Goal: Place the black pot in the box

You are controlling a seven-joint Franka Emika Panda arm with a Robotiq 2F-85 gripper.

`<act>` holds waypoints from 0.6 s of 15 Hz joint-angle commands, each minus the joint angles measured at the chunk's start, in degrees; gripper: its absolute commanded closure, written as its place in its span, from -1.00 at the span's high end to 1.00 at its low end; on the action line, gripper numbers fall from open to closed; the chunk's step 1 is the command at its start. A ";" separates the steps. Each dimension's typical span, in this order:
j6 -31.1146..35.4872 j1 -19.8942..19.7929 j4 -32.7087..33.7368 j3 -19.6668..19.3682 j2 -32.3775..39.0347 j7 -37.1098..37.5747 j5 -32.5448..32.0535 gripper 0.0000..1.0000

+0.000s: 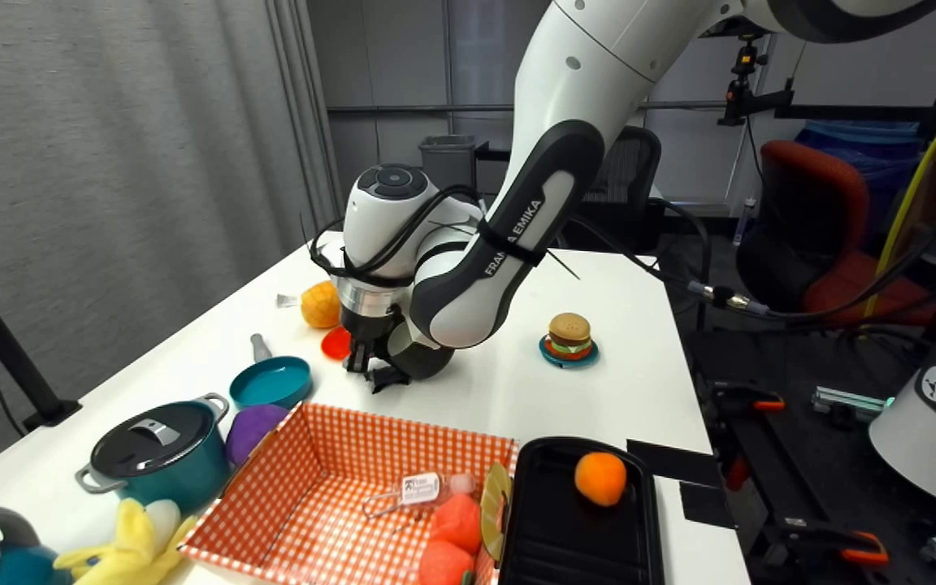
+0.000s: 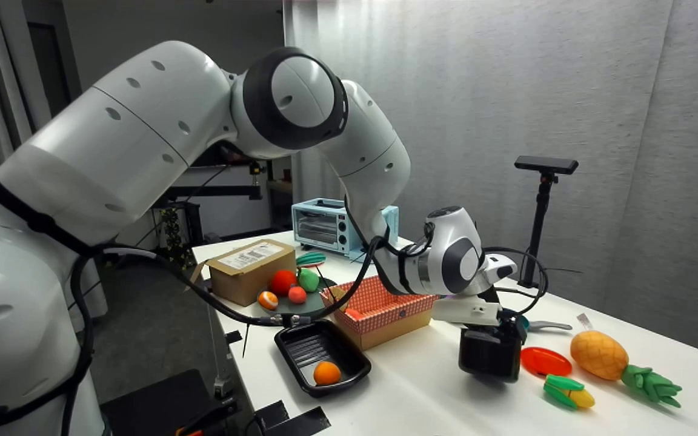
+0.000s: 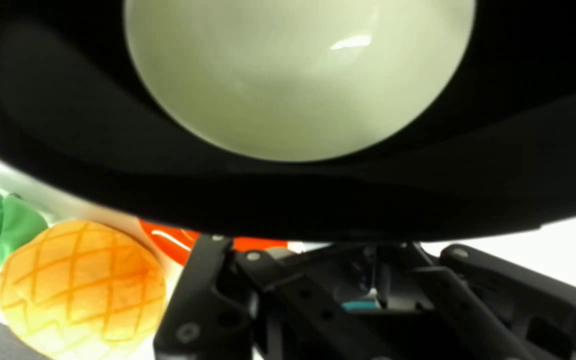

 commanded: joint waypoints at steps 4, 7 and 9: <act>-2.28 4.60 -10.75 -0.76 -13.14 2.70 1.72 -1.00; -4.48 6.26 -16.83 -1.38 -20.54 3.86 0.63 -1.00; -6.45 6.89 -19.64 -2.08 -24.35 4.97 -0.42 -1.00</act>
